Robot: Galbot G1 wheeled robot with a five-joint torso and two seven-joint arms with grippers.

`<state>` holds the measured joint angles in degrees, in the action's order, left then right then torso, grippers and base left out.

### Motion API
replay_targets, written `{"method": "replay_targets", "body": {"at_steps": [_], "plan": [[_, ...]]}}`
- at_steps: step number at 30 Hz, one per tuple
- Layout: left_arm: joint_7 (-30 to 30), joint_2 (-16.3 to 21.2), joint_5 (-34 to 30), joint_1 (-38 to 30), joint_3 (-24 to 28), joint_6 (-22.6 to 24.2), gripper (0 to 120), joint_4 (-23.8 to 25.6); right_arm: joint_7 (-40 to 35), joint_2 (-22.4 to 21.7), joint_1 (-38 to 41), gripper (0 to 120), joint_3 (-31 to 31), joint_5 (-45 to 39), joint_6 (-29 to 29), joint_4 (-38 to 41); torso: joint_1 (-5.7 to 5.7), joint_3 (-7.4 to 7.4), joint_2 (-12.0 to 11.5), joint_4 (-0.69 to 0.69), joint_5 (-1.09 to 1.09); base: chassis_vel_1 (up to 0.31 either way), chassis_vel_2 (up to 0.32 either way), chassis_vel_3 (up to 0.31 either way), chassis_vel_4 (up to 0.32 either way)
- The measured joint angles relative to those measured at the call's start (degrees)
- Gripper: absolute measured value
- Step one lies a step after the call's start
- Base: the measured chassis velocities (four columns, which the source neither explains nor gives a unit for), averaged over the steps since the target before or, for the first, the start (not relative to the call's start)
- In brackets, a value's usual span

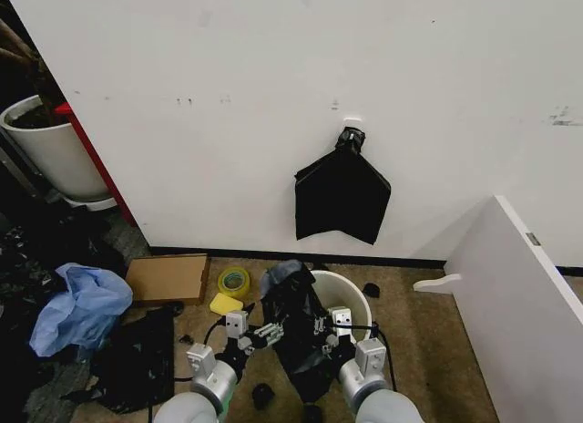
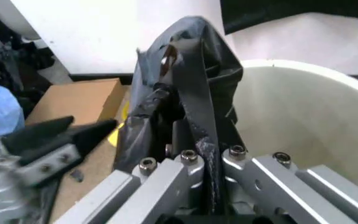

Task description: Place the garbage bag over the trash bin.

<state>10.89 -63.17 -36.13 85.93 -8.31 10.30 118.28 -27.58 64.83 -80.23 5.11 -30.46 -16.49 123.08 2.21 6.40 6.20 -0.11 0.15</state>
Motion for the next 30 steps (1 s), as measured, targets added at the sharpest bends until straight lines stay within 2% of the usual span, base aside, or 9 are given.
{"method": "replay_targets", "body": {"at_steps": [1,7,12,17,27,30], "plan": [[2.04,-0.09,-0.28,-0.74,1.14,1.22,97,-0.07,-0.13,0.07,0.08,0,0.2,-0.22,-0.25,-0.05,0.0,0.0,0.0,0.0,-0.01,0.0,0.0,0.0,0.0],[5.69,-2.02,-1.08,-3.76,4.02,4.04,97,-2.43,-0.76,0.44,0.33,0,0.26,-1.04,-1.33,-1.38,0.0,0.0,0.0,0.0,0.0,0.0,0.0,0.0,0.0],[8.43,-4.02,-1.78,-6.45,6.17,5.7,97,-4.38,-4.22,1.28,0.45,0,-0.22,-8.42,-4.52,-0.5,0.0,0.0,0.0,-0.01,-0.01,0.0,0.0,0.0,0.0],[9.41,-4.75,-1.85,-7.16,7.06,6.53,97,-5.01,-6.58,2.13,1.17,0,-1.73,-12.09,-6.04,-0.33,0.0,0.0,0.0,0.0,0.0,0.0,0.0,0.0,0.0],[11.71,-6.01,-1.09,-8.42,8.78,8.31,97,-5.58,-6.61,3.0,1.66,0,-3.45,-11.95,-5.96,-1.94,0.0,0.0,0.0,0.0,0.0,0.0,0.0,0.0,0.0],[13.47,-6.97,-1.1,-8.98,9.03,10.13,97,-6.13,-6.61,3.46,1.22,0,-3.7,-11.21,-5.79,-2.38,0.0,0.0,0.0,0.0,0.0,0.0,0.0,0.0,0.0]]}}
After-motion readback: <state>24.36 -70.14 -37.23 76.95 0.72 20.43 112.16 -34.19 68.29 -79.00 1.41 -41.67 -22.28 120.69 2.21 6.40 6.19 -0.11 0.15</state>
